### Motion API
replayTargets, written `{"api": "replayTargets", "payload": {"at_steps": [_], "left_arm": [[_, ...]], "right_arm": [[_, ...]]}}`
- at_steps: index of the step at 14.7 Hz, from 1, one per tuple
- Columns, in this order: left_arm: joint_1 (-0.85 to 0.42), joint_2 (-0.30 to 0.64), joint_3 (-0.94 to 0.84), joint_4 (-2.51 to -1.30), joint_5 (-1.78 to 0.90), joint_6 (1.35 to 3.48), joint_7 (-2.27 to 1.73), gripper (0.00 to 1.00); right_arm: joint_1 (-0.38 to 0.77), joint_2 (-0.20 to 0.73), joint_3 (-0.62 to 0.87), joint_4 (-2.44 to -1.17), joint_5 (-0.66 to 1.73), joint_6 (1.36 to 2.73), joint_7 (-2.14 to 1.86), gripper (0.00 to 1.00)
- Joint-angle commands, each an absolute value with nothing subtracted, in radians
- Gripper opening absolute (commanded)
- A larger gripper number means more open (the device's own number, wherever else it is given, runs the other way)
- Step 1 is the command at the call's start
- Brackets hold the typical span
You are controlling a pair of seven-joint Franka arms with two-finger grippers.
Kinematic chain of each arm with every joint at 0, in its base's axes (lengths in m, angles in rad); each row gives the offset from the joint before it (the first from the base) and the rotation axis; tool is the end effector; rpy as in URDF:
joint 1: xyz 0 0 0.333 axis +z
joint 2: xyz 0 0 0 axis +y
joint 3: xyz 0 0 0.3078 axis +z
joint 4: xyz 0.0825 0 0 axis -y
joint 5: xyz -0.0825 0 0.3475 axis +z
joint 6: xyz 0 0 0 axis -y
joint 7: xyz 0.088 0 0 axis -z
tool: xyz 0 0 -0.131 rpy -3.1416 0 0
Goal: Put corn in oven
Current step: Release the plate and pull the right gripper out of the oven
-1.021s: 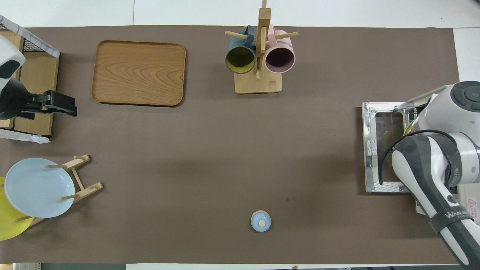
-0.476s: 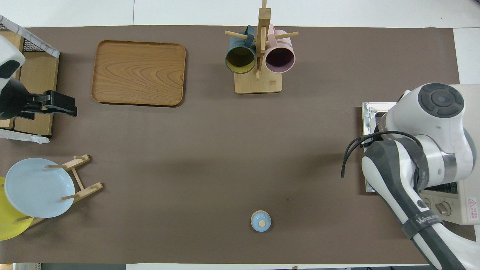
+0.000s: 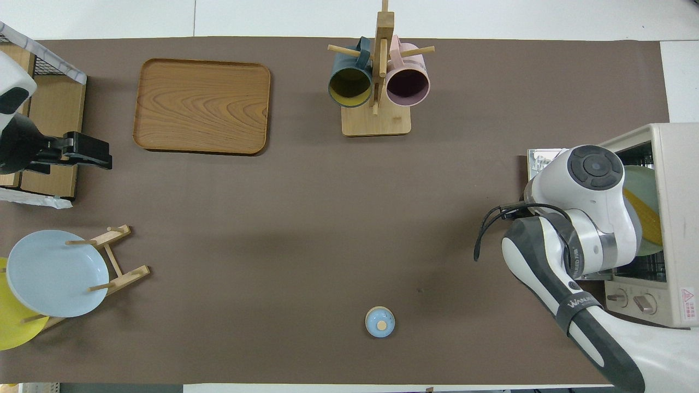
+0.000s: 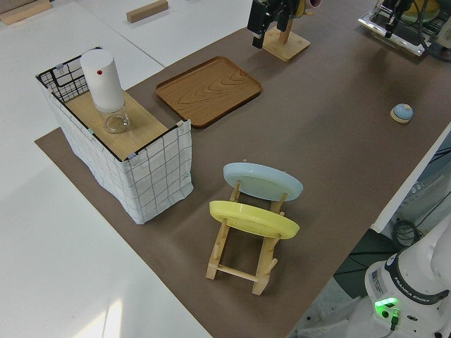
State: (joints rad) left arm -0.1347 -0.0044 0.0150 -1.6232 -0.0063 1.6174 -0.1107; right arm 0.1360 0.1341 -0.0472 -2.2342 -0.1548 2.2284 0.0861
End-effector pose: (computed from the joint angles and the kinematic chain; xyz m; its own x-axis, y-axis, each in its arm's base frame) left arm 0.5162 -0.0629 0.5758 1.0000 -0.0087 -0.0021 -0.0087 -0.9999 0.0062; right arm 0.4927 0.0361 0.2945 0.9862 0.0963 -0.1347 0.1135 -0.9855 0.1260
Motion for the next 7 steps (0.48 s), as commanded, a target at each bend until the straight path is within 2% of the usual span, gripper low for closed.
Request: {"api": "replayTargets", "payload": {"at_steps": [1, 7], "left_arm": [[-0.121, -0.028, 0.006, -1.646, 0.012, 1.612, -0.11, 1.0], [-0.121, -0.028, 0.006, -1.646, 0.012, 1.612, -0.11, 1.0]], "right_arm": [[0.124, 0.12, -0.043, -2.253, -0.138, 2.246, 0.091, 0.0], [0.135, 0.137, -0.048, -2.243, -0.163, 2.246, 0.087, 0.0]]}}
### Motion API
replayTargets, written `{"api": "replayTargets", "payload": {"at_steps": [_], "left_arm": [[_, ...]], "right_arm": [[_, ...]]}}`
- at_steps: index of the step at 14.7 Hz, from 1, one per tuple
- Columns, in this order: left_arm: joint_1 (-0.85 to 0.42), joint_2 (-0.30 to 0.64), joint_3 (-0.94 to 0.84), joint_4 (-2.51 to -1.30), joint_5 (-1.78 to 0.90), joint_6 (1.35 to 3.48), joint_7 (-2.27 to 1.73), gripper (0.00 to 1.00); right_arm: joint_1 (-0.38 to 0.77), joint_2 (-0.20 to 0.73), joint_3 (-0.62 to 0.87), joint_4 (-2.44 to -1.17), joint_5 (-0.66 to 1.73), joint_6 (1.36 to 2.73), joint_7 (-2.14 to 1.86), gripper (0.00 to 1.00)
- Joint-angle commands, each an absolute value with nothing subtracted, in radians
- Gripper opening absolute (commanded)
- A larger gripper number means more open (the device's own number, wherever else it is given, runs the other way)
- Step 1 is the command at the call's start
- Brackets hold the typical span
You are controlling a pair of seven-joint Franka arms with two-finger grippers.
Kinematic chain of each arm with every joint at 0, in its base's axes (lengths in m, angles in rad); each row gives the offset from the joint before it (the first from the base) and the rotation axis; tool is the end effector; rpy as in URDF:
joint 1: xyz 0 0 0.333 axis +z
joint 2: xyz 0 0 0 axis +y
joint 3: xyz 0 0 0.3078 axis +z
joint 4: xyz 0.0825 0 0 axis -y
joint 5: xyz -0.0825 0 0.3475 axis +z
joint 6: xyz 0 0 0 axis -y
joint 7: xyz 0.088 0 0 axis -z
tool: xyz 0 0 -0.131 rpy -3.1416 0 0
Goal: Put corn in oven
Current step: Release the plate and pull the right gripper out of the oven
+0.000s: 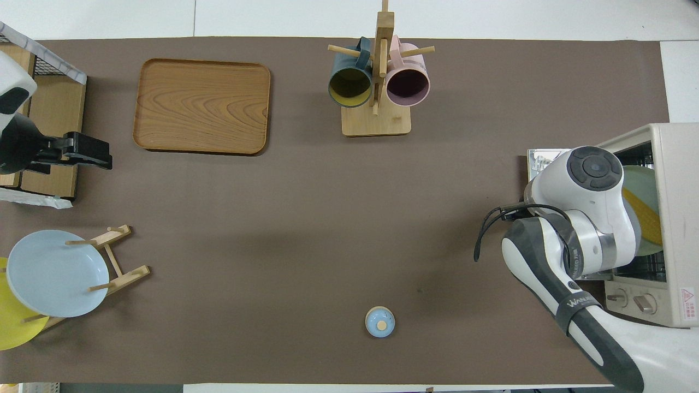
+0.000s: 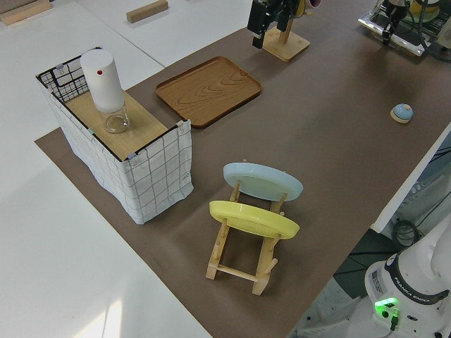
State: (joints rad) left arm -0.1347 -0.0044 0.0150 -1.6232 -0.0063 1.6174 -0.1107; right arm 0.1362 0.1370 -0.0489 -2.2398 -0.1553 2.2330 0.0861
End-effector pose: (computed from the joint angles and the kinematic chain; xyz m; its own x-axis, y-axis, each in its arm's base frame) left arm 0.5162 -0.0629 0.5758 1.0000 -0.0087 -0.0021 -0.0087 -0.9999 0.0062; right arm 0.4914 0.0353 0.2913 0.9857 0.0956 -0.1386 0.1133 -0.9855 0.1261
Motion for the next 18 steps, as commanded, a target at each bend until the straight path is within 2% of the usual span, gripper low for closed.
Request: {"api": "replayTargets", "payload": {"at_steps": [1, 8, 12, 18], "left_arm": [[-0.123, -0.028, 0.006, -1.646, 0.012, 1.612, -0.11, 1.0], [-0.121, -0.028, 0.006, -1.646, 0.012, 1.612, -0.109, 1.0], [-0.121, -0.028, 0.006, -1.646, 0.012, 1.612, -0.109, 1.0], [-0.123, -0.028, 0.006, -1.646, 0.012, 1.611, -0.11, 1.0]], "right_arm": [[0.135, 0.138, -0.048, -2.237, -0.191, 2.238, 0.087, 0.0], [0.121, 0.138, -0.048, -2.209, -0.35, 2.177, 0.086, 0.0], [0.112, 0.133, -0.051, -2.091, -0.376, 2.03, -0.006, 0.0], [0.003, 0.071, -0.054, -2.034, -0.362, 1.945, -0.219, 0.0]]}}
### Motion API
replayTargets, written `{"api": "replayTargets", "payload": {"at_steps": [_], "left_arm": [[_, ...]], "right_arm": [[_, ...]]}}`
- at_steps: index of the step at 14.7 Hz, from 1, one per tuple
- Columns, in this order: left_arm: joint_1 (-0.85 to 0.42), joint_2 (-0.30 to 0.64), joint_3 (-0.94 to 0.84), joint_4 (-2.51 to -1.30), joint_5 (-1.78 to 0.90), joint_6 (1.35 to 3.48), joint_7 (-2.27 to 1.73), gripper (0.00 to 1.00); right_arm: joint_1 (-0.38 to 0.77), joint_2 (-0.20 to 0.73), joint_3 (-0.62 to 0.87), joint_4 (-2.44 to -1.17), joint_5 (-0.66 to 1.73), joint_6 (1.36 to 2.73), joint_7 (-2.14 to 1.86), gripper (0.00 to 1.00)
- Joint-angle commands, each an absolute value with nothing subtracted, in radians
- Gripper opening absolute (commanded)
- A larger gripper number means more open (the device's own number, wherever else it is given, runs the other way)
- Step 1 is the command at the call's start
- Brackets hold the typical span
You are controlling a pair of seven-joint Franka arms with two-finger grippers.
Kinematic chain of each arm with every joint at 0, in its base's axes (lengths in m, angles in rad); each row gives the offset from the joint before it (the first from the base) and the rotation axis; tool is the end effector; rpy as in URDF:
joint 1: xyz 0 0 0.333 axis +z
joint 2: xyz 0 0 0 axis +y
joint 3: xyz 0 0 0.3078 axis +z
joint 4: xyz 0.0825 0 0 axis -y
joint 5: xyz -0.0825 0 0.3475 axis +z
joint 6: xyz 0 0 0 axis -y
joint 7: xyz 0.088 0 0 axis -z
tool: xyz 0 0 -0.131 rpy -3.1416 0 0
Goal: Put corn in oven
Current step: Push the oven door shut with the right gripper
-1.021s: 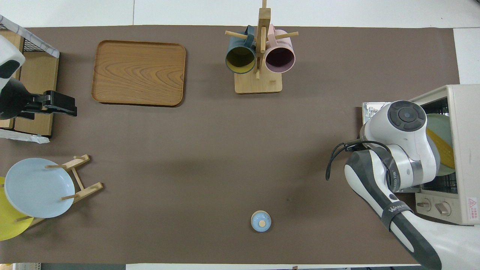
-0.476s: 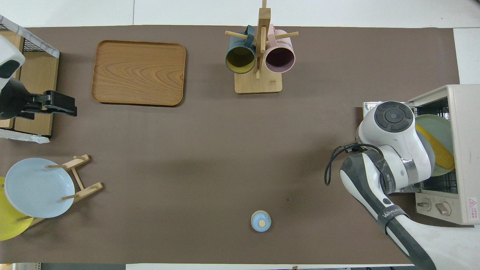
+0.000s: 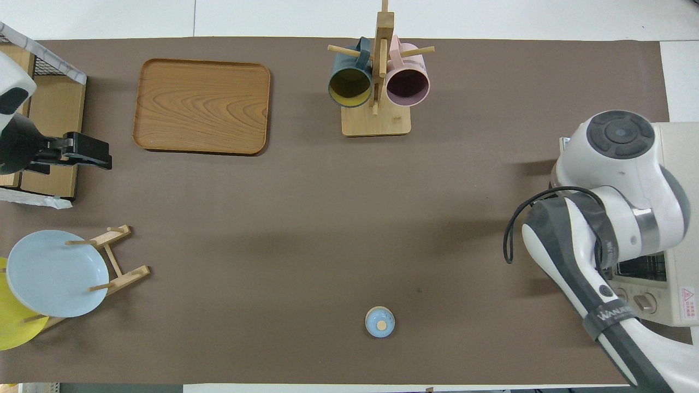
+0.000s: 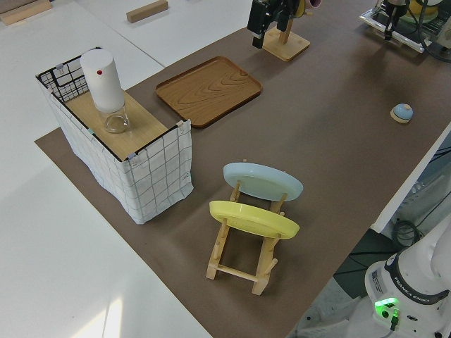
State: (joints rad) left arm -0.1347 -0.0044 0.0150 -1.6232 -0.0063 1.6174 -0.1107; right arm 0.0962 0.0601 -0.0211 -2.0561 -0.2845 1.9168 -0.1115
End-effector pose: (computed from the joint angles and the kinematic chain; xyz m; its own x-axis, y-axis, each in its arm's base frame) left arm 0.5162 -0.0629 0.5758 1.0000 -0.0087 -0.0021 -0.0087 -0.9999 0.0062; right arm 0.5035 0.0117 0.3830 0.9331 0.2719 -0.2354 0.3230 -0.9213 0.2163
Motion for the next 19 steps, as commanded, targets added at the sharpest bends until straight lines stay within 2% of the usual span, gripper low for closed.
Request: {"api": "replayTargets", "payload": {"at_steps": [1, 9, 15, 16, 19], "left_arm": [[-0.121, -0.028, 0.006, -1.646, 0.012, 1.612, -0.11, 1.0], [-0.123, -0.028, 0.006, -1.646, 0.012, 1.612, -0.11, 1.0], [-0.121, -0.028, 0.006, -1.646, 0.012, 1.612, -0.11, 1.0], [-0.121, -0.028, 0.006, -1.646, 0.012, 1.612, -0.11, 1.0], [-0.121, -0.028, 0.006, -1.646, 0.012, 1.612, -0.11, 1.0]], "right_arm": [[-0.008, 0.06, -0.054, -2.026, -0.361, 1.931, -0.239, 0.0], [-0.058, -0.002, -0.058, -2.02, -0.319, 1.884, -0.348, 0.0], [-0.066, -0.02, -0.055, -1.856, -0.203, 1.677, -0.368, 0.02], [-0.06, -0.029, -0.052, -1.826, -0.201, 1.645, -0.37, 0.04], [-0.066, -0.043, -0.054, -1.743, -0.082, 1.55, -0.371, 0.17]]}}
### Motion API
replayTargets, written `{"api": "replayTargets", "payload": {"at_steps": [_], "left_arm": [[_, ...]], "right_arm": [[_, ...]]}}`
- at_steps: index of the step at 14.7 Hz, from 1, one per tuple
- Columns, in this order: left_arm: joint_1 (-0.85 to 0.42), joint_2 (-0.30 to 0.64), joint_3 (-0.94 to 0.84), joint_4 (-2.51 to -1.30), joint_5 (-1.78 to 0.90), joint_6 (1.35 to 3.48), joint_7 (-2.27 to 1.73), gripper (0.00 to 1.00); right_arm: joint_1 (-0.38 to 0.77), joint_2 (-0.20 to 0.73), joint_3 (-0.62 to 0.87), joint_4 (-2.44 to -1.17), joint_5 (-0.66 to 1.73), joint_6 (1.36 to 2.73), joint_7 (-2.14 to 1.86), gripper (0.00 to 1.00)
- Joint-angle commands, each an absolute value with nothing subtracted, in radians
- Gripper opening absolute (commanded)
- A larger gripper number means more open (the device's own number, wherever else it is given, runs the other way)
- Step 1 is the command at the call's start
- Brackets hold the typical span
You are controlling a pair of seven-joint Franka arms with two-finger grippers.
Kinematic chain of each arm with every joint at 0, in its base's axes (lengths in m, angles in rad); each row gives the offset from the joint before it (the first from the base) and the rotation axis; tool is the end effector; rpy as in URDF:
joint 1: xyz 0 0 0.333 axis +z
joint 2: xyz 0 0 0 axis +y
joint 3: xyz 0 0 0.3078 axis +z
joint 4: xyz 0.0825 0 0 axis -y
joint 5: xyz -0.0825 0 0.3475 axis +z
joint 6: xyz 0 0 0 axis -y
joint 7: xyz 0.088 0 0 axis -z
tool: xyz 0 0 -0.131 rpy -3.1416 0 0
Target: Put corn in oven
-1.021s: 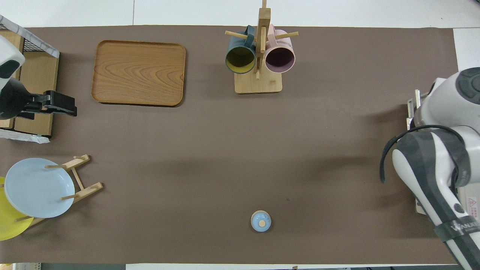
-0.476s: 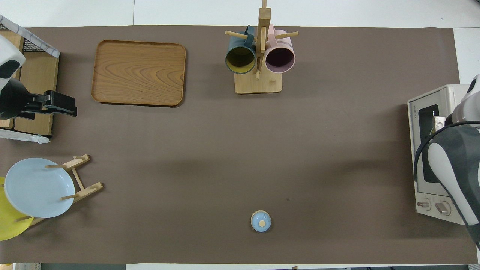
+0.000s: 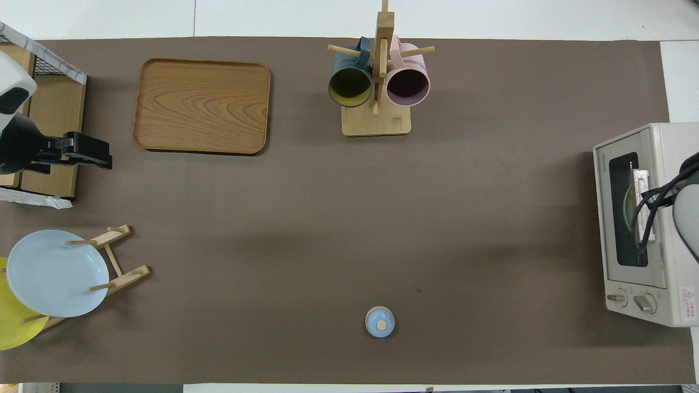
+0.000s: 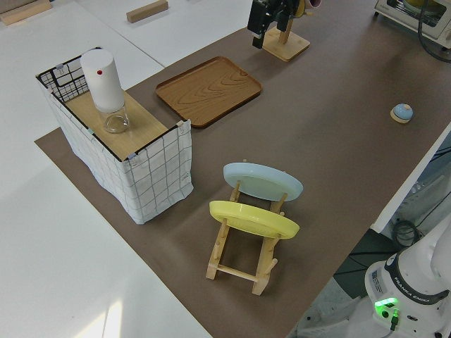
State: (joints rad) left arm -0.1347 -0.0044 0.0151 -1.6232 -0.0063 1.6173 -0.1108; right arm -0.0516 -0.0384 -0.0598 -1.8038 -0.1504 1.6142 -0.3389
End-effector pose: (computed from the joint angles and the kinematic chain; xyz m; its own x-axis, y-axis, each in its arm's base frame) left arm 0.5162 -0.0628 0.5758 1.0000 -0.0085 -0.0022 -0.0085 -0.9999 0.0062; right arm 0.4898 -0.0744 0.5161 0.9542 0.2307 -0.1907 0.2504 -0.9643 0.0863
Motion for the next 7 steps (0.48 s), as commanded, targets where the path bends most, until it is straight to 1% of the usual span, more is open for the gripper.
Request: {"api": "replayTargets", "payload": {"at_steps": [1, 3, 4, 5, 7], "left_arm": [[-0.121, -0.028, 0.006, -1.646, 0.012, 1.612, -0.11, 1.0], [-0.121, -0.028, 0.006, -1.646, 0.012, 1.612, -0.11, 1.0], [-0.121, -0.028, 0.006, -1.646, 0.012, 1.612, -0.11, 1.0], [-0.121, -0.028, 0.006, -1.646, 0.012, 1.611, -0.11, 1.0], [-0.121, -0.028, 0.006, -1.646, 0.012, 1.612, -0.109, 1.0]], "right_arm": [[-0.055, -0.04, -0.051, -1.729, -0.078, 1.536, -0.37, 0.22], [-0.052, -0.04, -0.043, -1.706, -0.078, 1.491, -0.371, 0.32], [-0.051, -0.035, -0.041, -1.686, -0.075, 1.465, -0.37, 0.56], [-0.052, -0.032, -0.035, -1.681, -0.068, 1.454, -0.359, 1.0], [-0.063, -0.029, -0.037, -1.675, -0.045, 1.459, -0.357, 1.0]]}}
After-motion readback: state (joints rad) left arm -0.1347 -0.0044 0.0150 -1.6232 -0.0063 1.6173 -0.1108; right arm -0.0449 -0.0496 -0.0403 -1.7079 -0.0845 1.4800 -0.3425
